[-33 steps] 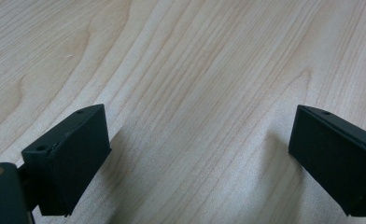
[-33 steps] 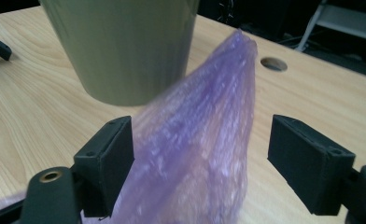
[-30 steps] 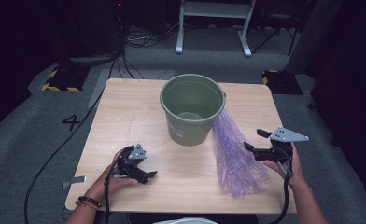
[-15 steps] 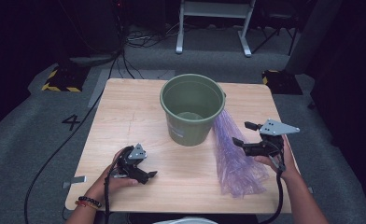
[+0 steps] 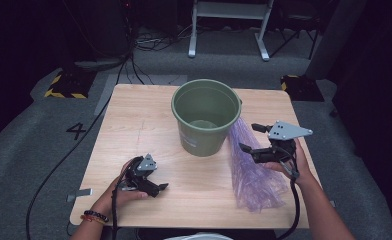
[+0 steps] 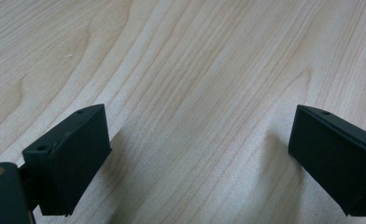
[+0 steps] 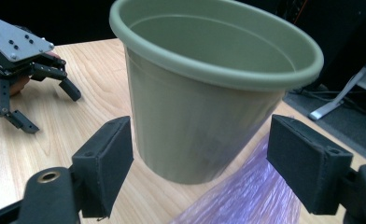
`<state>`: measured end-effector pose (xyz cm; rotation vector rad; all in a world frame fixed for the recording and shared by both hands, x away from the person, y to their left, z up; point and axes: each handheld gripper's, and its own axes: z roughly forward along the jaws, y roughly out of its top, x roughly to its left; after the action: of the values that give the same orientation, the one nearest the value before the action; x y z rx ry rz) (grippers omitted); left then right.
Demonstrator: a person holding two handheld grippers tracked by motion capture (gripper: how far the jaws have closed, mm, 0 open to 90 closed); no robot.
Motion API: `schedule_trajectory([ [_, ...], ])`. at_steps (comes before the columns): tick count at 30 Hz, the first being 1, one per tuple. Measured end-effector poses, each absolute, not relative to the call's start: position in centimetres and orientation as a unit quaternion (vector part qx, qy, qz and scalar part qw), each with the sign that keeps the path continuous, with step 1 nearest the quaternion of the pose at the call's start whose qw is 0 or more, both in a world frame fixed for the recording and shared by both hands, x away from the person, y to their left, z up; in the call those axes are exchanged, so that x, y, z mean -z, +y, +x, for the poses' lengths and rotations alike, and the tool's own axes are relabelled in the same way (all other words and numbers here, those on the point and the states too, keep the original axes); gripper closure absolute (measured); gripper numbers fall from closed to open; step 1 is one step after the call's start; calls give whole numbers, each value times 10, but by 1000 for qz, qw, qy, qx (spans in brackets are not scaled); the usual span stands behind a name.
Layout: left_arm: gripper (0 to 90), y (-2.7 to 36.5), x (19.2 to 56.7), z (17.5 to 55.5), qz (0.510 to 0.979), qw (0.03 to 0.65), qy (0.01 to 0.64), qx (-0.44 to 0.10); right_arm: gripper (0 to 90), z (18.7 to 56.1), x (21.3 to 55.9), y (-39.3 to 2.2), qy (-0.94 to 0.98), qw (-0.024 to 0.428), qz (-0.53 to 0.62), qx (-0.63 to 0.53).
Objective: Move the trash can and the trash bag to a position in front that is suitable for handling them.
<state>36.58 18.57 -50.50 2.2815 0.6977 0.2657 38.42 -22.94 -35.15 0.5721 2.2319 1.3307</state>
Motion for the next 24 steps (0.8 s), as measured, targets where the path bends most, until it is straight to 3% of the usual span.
schedule_trajectory([
  [24,51,186,505,366,886,362,270,-103,234,404,340,-199,816,220,187,-501],
])
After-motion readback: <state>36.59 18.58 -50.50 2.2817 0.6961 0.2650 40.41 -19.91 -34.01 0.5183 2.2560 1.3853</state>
